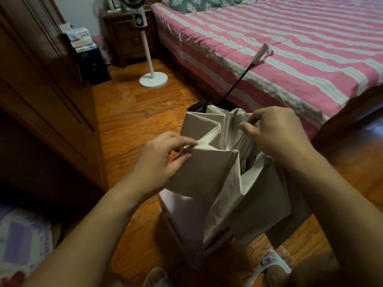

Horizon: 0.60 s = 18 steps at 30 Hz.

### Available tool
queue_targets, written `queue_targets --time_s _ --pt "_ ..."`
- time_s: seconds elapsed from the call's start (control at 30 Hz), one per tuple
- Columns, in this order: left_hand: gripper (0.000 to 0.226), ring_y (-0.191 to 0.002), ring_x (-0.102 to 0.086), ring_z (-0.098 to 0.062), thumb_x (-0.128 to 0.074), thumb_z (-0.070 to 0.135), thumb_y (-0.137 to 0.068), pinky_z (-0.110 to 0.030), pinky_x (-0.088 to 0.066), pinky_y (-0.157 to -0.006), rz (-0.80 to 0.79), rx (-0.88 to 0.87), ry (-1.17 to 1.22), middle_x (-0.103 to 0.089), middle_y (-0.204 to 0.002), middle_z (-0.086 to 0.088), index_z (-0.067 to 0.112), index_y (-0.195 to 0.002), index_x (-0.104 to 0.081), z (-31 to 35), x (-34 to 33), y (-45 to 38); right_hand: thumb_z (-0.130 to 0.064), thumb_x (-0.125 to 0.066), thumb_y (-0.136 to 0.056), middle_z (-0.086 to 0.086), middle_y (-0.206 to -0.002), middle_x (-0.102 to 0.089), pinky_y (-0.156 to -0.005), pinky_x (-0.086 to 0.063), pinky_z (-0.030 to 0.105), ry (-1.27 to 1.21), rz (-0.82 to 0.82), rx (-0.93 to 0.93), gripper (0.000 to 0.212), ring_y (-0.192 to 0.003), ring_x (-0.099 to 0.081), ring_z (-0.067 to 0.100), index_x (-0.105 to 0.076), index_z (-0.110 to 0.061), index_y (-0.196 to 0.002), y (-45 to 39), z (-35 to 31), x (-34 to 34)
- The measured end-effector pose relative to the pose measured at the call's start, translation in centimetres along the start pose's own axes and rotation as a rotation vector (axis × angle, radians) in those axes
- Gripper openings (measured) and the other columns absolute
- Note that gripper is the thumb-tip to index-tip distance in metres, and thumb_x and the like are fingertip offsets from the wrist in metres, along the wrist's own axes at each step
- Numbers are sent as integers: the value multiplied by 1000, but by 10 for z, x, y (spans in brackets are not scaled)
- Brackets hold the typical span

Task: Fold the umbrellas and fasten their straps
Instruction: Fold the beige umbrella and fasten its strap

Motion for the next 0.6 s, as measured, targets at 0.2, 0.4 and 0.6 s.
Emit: queue_targets --time_s 0.2,0.4,0.6 --pt "28 -105 -58 0 -74 4 -88 -9 -44 -83 -49 1 68 -66 -108 14 26 -105 -77 -1 -3 0 -42 -71 -93 -2 -79 -70 -74 -57 35 6 -16 -17 23 -75 -67 17 -77 -20 -91 -2 7 0" --pt "48 -112 -49 -3 -72 18 -91 -13 -43 -95 -300 -5 117 -50 -115 12 48 -127 -62 1 -30 6 -41 -72 -93 -1 -77 -67 -70 -48 29 29 -8 -9 21 -75 -66 19 -76 -21 -89 -1 7 1" --pt "26 -95 -51 -6 -54 36 -95 -29 -47 -79 -183 -153 -166 -57 -102 15 31 -111 -73 33 -16 -2 -40 -71 -93 -8 -66 -57 -70 -42 27 33 18 -1 22 -70 -60 16 -76 -20 -86 2 11 6"
Point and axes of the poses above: each hand's wrist, its own y-axis away from the middle knuckle, its own x-axis out of the back of the hand, z = x × y, the point moved 9 cm from there along -y, towards the middle knuckle
